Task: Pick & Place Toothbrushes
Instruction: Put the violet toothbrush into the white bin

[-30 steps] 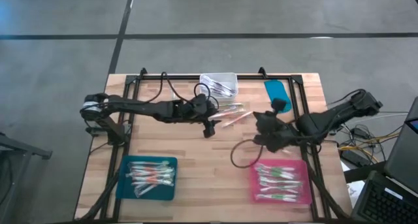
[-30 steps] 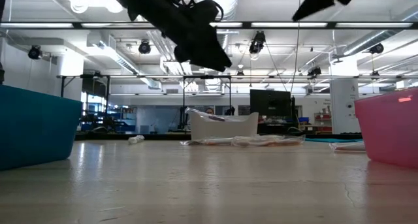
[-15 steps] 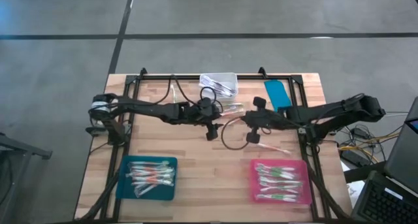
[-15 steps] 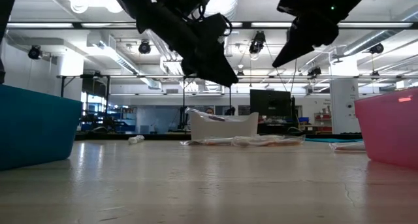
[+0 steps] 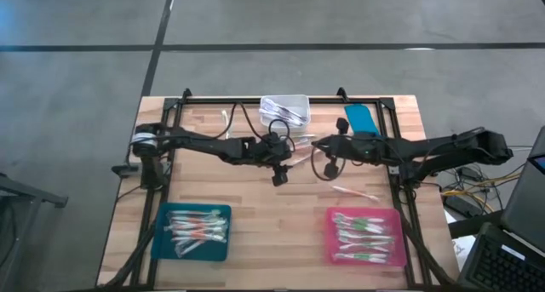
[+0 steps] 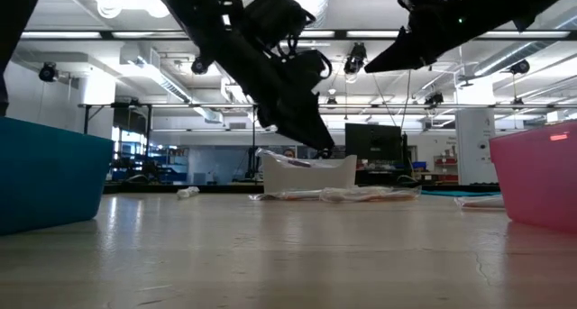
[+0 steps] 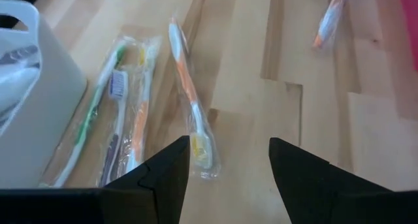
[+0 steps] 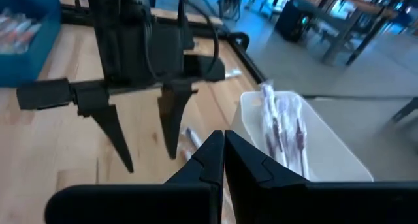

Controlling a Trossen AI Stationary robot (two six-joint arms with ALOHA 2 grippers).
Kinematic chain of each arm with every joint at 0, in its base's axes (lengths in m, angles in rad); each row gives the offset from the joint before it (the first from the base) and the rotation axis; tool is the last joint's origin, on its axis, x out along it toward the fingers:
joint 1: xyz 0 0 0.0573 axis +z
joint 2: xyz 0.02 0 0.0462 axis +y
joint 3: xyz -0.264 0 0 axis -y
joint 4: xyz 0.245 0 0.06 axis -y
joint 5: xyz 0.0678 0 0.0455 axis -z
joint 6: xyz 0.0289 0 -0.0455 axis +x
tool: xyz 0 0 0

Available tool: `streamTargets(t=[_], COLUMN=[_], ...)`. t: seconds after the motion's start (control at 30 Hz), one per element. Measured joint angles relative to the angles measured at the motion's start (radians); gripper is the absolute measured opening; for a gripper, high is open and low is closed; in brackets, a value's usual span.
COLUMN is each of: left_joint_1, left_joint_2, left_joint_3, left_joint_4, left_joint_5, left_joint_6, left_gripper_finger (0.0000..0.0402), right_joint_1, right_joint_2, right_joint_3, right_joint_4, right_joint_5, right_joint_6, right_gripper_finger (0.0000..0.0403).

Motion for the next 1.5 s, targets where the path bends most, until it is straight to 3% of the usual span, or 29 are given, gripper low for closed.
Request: streamTargets(t=[0.33,0.6,1.1,1.5], left_joint_1=[0.031,0.075,0.105,0.089], left_joint_2=[0.109,0.23,0.267,0.267], left_joint_3=[0.071,0.182,0.22,0.219], left_joint_4=[0.003,-0.059,-0.143,-0.155], left_joint_5=[0.009,0.138,0.162,0.171], left_joint_6=[-0.03,-0.179,-0.331,-0.331], left_gripper_finger=[0.0213,0.0213,0.021,0.0114], right_joint_1=[-0.005,-0.005,-0.005,-0.005], right_joint_2=[-0.039,-0.047,-0.048,-0.048], right_joint_3=[-0.054,-0.059,-0.06,-0.06], right_joint_4=[0.086,0.08,0.073,0.073], right_joint_5=[-0.001,0.0,0.001,0.001], right_joint_6=[-0.029,-0.026,-0.046,-0.049], right_gripper_finger=[0.0008,0.0008,0.0008,0.0008])
